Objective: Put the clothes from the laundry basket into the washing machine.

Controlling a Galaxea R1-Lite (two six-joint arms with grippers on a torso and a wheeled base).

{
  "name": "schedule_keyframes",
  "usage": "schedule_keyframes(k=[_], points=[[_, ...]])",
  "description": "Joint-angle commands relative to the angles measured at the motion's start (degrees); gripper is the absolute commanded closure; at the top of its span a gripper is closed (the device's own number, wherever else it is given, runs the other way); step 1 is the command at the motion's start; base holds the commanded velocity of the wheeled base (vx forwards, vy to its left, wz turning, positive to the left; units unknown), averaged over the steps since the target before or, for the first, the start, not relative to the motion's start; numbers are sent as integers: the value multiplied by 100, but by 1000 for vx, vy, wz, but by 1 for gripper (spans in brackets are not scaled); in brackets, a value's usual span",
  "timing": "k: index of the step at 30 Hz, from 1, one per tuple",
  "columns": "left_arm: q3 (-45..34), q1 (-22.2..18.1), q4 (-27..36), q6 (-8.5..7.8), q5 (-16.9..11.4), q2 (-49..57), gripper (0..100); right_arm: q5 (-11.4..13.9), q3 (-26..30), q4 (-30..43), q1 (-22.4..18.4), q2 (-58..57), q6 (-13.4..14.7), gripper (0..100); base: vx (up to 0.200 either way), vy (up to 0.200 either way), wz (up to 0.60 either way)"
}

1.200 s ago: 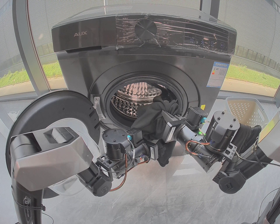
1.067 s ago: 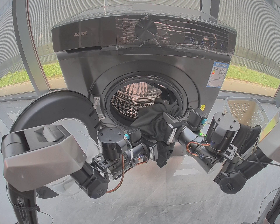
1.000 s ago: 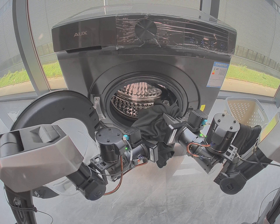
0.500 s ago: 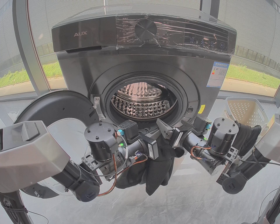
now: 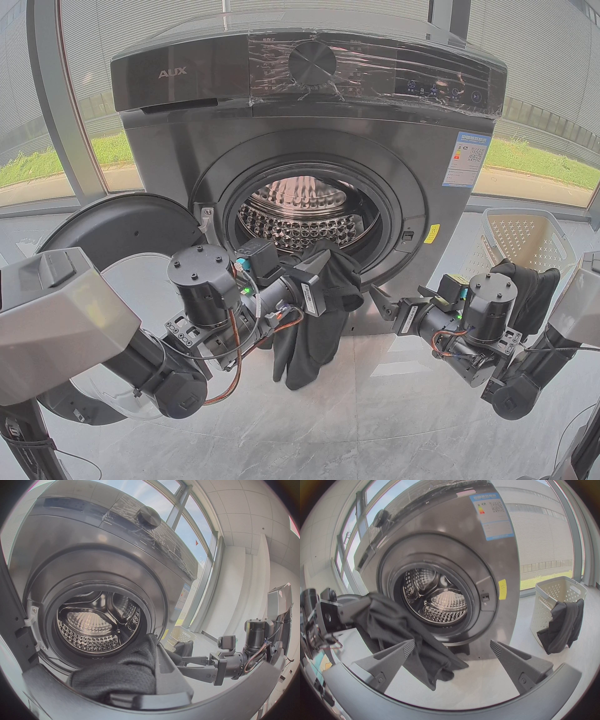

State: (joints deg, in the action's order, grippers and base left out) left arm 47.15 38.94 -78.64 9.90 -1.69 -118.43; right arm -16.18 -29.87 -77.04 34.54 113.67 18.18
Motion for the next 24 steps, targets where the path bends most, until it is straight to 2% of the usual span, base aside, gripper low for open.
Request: schedule_keyframes(k=[1,9,18,24], points=[[66,-18,7,3,11,31,100,-61,236,-4,-26,112,-25,0,0,0,0],[180,-88,-2,3,20,31,100,-70,341,-21,106,455,-113,0,0,0,0],[215,-88,-2,12,20,31,100,-52,113,-294,458,806,-130,0,0,0,0],[171,-88,-20,3,11,48,100,-70,-89,-294,466,868,-148,0,0,0,0]])
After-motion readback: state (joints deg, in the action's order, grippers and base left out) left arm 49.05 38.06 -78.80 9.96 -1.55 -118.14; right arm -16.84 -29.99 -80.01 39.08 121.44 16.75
